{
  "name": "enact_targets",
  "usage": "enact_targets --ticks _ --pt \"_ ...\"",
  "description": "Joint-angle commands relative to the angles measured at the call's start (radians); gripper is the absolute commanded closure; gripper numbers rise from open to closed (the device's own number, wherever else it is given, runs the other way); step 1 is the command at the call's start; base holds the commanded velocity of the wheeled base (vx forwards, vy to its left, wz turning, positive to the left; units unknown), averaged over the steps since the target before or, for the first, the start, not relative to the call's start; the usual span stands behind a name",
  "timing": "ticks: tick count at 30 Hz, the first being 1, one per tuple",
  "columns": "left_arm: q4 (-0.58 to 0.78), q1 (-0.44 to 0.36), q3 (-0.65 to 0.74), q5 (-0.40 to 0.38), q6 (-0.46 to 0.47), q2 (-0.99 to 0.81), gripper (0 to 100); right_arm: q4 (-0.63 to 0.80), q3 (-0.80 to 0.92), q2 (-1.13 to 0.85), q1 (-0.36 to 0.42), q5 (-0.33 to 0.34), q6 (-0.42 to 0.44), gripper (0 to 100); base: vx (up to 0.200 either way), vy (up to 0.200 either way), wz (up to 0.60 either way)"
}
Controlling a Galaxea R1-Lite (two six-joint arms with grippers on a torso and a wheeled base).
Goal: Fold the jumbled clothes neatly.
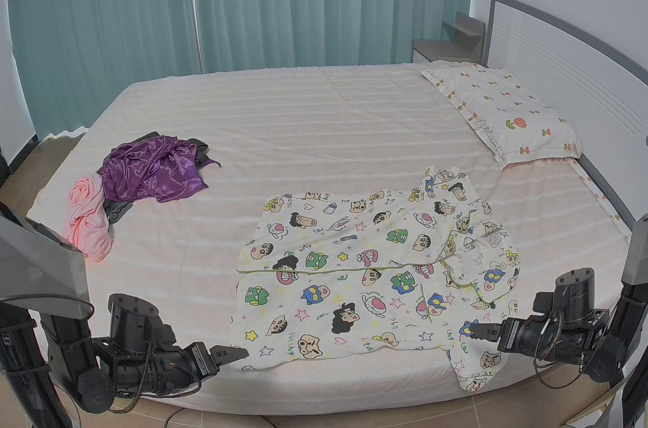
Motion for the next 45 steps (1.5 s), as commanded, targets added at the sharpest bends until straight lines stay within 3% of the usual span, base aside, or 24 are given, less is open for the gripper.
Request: enact_targets --ticks 1,3,7,14,23,29,40,41,45 --pt "-0.009 -0.035 0.002 0.067 -0.005 0.062 0 0.033 0.017 0.021 -0.001 0.0 -0.036 0 0.0 0.0 0.0" --pt "-0.02 -0.047 -0.005 0.087 -0.015 0.077 0 0.035 0.017 0.028 -0.001 -0.001 -0.045 0 0.0 0.0 0.0" --pt "-0.09 -0.102 -0.082 0.234 -0.104 0.154 0 0.024 0.017 0.071 -0.013 -0.006 -0.072 0 0.0 0.0 0.0" --pt "-0.144 -0.147 -0.16 0.351 -0.099 0.254 0 0.013 0.017 0.099 -0.021 -0.029 -0.086 0 0.0 0.0 0.0" --pt "-0.15 -0.145 -0.286 0.397 -0.088 0.315 0 0.013 0.017 0.107 -0.021 -0.029 -0.088 0 0.0 0.0 0.0" --pt "-0.147 -0.145 -0.347 0.451 -0.015 0.367 0 0.013 0.017 0.113 -0.021 -0.03 -0.091 0 0.0 0.0 0.0" --pt "-0.146 -0.144 -0.412 0.457 0.05 0.402 0 0.012 0.017 0.143 -0.021 -0.041 -0.111 0 0.0 0.0 0.0" --pt "-0.146 -0.144 -0.412 0.457 0.05 0.402 100 0.012 0.017 0.143 -0.021 -0.041 -0.111 0 0.0 0.0 0.0" --pt "-0.147 -0.145 -0.423 0.457 0.05 0.407 100 -0.076 0.017 0.236 -0.019 -0.092 -0.122 0 0.0 0.0 0.0"
